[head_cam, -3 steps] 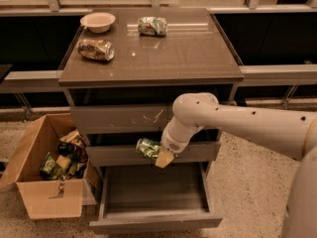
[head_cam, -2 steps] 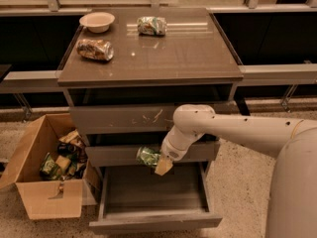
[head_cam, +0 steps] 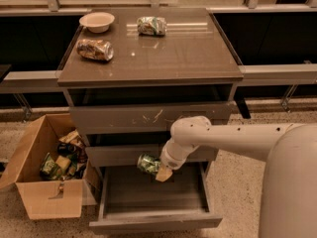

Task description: Place green can into bottom drawer

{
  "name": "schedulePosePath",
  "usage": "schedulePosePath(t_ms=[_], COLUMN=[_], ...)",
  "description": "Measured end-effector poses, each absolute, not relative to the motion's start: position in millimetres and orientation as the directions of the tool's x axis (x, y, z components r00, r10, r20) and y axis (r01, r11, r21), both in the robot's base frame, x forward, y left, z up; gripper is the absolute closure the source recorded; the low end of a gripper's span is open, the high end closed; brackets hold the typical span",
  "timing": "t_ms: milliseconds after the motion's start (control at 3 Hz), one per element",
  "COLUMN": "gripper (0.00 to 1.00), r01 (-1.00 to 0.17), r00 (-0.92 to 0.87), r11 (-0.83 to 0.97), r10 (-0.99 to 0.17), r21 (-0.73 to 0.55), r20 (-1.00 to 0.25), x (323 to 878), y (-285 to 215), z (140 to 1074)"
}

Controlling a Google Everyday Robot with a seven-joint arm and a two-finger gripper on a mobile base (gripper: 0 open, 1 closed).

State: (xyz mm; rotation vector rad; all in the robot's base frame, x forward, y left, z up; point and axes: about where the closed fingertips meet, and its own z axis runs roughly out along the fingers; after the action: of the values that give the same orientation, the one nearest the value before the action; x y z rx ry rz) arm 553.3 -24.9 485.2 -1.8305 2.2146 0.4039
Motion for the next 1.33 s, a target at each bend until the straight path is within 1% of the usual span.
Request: schedulePosePath(t_ms=[333,667,1000,1333], gripper=[1.00,1.00,1.00,1.00], r01=[-0.984,-0.981,-0.981,-0.982], r00=[-0.171,-0.190,-0.190,-0.169], r11=[0.178,0.193,0.193,0.189], r10=[-0.919,-0.909,-0.909,-0.914], r21=[0.014,0.028,0.028,-0.018], r20=[-0.356,-0.372,-0.372,-0.368], x=[550,548,548,549], y=[-37,-44,-44,-40], z=[436,378,378,361])
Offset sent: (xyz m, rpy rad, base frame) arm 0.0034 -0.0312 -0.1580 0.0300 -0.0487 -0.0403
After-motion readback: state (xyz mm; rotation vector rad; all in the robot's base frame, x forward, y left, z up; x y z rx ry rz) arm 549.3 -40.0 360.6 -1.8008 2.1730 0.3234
